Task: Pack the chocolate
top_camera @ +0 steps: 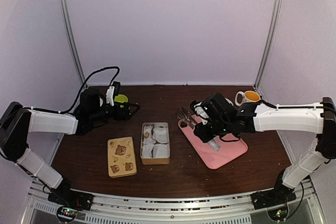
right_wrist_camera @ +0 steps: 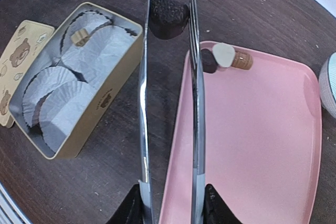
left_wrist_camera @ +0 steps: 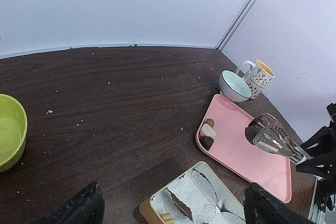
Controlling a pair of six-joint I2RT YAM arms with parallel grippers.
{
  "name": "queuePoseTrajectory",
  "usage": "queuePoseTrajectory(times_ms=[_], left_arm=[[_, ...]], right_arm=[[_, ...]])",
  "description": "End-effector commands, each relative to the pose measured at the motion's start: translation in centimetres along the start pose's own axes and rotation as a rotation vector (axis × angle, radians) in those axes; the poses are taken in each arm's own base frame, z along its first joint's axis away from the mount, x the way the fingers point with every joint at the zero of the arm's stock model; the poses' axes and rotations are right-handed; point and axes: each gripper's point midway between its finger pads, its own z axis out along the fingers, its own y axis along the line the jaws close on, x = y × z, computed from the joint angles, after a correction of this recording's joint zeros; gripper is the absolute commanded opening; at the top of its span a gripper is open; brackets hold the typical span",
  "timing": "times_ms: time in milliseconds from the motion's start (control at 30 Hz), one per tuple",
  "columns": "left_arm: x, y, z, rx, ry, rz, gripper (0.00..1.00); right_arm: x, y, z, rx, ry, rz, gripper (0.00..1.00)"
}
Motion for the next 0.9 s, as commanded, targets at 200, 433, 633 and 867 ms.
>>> queuePoseTrajectory(times_ms=[200,433,633,867], left_arm=[[-1.5,-1.0,0.3,0.040,-0.039,0.029,0.95],[-1.5,-1.0,0.3,0.040,-0.038,0.029,0.95],[-1.5,-1.0,0.3,0.040,-0.038,0.028,0.95],[-1.4,-0.9,0.3,0.038,-0.035,0.026,0.95]], right_arm=[[-0.9,5.7,0.1,-0.183,-0.028,-0.110,0.29],[-0.5,6.6,1.5,-0.140,0.024,-0.165,0.30],[-0.7,6.9,2.4,-0.122,0.037,-0.178,0.32],[-0.4,6.4,3.6,-0.068,0.069,-0.192,0.35]])
